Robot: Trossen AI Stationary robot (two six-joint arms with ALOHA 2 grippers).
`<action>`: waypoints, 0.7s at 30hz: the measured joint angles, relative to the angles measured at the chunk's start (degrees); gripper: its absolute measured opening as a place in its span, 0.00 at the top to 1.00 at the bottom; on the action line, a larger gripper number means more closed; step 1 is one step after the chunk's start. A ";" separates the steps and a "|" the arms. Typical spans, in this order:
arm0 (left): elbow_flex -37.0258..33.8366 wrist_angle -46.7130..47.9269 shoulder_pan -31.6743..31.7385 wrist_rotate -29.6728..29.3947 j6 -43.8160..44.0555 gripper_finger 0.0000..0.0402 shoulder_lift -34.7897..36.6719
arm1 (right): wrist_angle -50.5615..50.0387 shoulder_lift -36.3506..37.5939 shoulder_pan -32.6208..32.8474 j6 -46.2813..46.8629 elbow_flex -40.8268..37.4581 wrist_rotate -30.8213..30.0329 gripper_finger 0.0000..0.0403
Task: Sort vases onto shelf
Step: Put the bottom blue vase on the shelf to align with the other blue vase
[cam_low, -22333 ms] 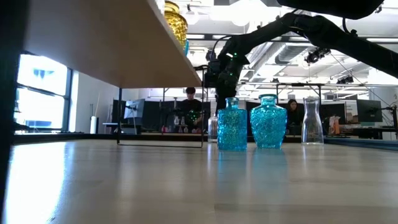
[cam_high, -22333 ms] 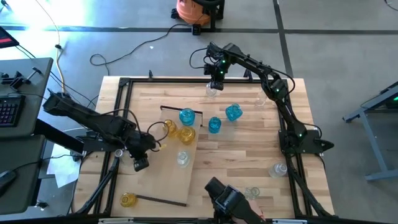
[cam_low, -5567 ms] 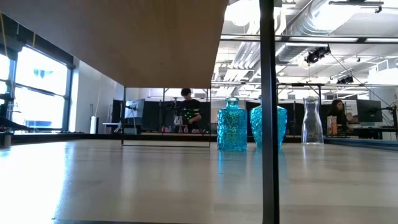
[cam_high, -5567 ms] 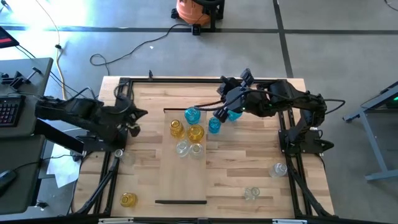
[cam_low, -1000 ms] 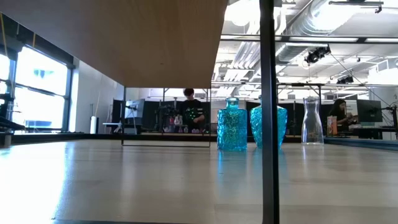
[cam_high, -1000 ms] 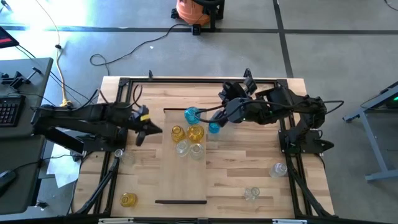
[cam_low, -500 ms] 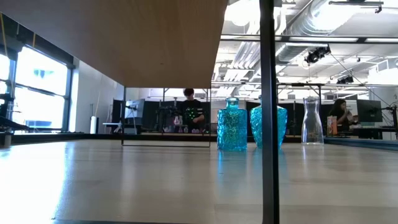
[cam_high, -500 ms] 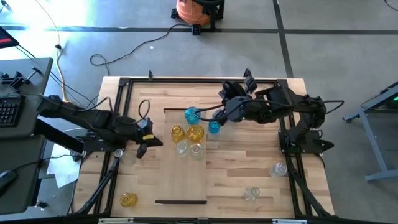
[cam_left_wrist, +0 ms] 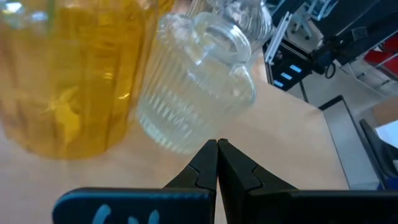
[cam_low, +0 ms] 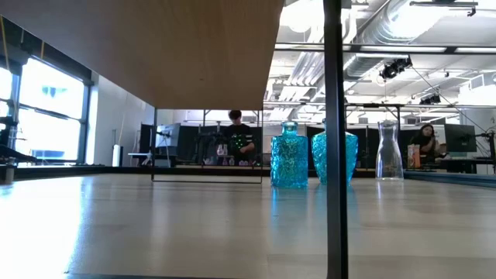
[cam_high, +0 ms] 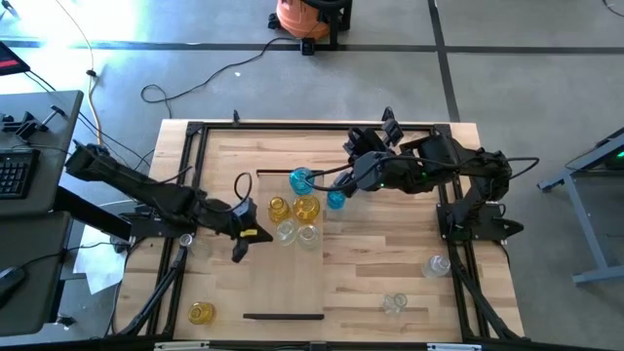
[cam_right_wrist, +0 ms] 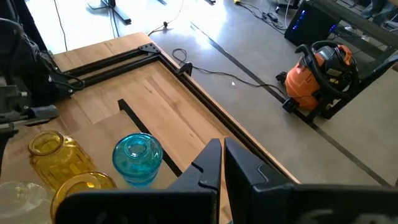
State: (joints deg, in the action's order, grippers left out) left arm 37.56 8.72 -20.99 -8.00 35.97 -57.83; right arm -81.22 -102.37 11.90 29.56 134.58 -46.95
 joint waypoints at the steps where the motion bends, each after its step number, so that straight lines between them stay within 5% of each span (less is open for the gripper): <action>1: 0.00 -0.67 -0.33 -0.83 0.02 1.00 -0.52 | -0.17 -0.02 0.03 0.00 0.00 0.05 1.00; 21: 0.00 -2.26 -3.57 -11.27 2.99 1.00 -1.87 | -3.88 1.47 0.59 0.00 0.00 3.55 1.00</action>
State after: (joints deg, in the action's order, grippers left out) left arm 37.56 6.46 -24.56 -19.27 38.96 -59.70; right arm -85.10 -100.90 12.50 29.56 134.58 -43.40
